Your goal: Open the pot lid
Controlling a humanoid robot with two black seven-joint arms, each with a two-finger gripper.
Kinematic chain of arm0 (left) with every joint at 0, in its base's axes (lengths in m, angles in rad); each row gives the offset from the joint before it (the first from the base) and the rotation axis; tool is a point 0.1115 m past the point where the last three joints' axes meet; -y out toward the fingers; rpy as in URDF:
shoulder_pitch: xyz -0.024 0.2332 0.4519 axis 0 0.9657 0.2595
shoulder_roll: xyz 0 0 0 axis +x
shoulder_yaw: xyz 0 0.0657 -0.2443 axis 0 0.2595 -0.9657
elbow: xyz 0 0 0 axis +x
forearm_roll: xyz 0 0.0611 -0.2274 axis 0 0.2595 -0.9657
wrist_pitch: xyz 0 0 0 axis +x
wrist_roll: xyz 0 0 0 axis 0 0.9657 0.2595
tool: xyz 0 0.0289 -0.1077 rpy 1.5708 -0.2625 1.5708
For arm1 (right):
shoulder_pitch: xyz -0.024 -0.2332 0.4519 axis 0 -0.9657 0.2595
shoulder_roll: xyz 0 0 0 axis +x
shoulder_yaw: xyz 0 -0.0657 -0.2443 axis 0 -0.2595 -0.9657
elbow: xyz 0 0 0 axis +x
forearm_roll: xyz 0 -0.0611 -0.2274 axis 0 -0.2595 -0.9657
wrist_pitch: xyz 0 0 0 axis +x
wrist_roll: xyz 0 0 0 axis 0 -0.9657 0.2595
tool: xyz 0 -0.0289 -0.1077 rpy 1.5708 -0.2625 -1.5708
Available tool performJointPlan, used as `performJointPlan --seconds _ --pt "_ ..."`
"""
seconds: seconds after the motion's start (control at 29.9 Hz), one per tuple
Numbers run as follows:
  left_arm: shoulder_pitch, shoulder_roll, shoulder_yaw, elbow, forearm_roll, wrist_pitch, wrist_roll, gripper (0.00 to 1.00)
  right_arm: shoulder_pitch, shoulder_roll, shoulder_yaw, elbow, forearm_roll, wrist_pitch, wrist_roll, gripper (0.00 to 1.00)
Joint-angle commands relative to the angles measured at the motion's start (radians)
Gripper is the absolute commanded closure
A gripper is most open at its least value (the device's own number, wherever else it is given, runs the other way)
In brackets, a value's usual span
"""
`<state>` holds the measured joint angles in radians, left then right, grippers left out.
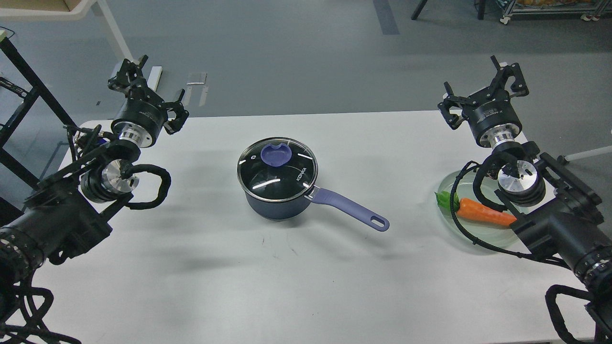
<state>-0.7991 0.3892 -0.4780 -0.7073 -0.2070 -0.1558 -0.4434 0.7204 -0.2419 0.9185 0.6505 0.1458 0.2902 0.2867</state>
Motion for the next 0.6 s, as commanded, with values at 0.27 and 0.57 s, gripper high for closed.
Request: performJointPlan --seconds 0.27,0.57 --pt "-0.006 0.004 0.015 -0.001 0.005 0.045 0.006 0.00 0.005 -0.013 -0.009 0.026 0.000 -0.016 0.008 0.00" --pt "-0.011 0.020 0.013 -0.049 0.011 0.039 0.035 0.00 0.201 -0.183 -0.323 0.070 -0.014 -0.017 0.002 0.00"
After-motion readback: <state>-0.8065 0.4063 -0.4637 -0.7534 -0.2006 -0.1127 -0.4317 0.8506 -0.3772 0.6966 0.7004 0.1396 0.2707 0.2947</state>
